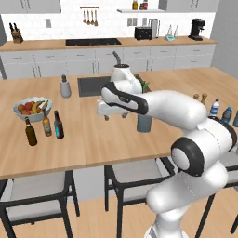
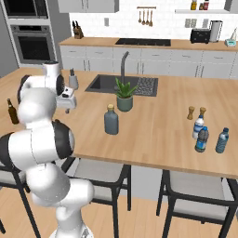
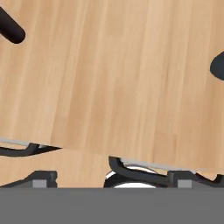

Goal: Move the plastic bottles in the middle to the plastics group, and the glass bottles in the middle to the glass group.

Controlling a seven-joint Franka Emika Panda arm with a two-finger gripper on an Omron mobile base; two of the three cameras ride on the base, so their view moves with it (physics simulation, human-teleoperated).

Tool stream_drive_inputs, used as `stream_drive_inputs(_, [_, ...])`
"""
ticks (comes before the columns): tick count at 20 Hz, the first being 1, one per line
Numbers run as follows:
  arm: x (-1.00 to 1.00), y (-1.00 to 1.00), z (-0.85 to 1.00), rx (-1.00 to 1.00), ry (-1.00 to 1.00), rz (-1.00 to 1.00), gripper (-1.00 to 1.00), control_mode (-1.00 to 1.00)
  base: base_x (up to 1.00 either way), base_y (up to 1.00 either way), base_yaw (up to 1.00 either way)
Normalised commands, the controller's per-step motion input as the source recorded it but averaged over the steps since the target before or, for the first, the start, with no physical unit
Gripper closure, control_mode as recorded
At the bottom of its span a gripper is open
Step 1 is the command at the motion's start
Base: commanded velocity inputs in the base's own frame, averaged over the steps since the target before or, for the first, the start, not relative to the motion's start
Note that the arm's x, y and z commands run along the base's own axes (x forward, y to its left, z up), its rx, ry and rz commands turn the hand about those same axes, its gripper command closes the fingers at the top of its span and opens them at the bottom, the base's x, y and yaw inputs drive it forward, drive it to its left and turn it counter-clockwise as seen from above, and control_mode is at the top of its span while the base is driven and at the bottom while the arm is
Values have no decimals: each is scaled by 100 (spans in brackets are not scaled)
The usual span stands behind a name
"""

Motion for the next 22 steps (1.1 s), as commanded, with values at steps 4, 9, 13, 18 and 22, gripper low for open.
stream_drive_inputs(4, [-3, -60, 1, 15, -28, 0, -100, -100, 0, 0, 0])
stream_drive_inputs(9, [-34, -89, 0, 19, -34, 0, -100, -100, 0, 0, 0])
stream_drive_inputs(13, [-27, -48, 0, 8, -35, 0, -100, -100, 0, 0, 0])
stream_drive_inputs(18, [1, -26, 24, -5, -16, 0, -100, -100, 0, 0, 0])
stream_drive_inputs(22, [29, -32, 58, -13, 0, 0, -100, -100, 0, 0, 0])
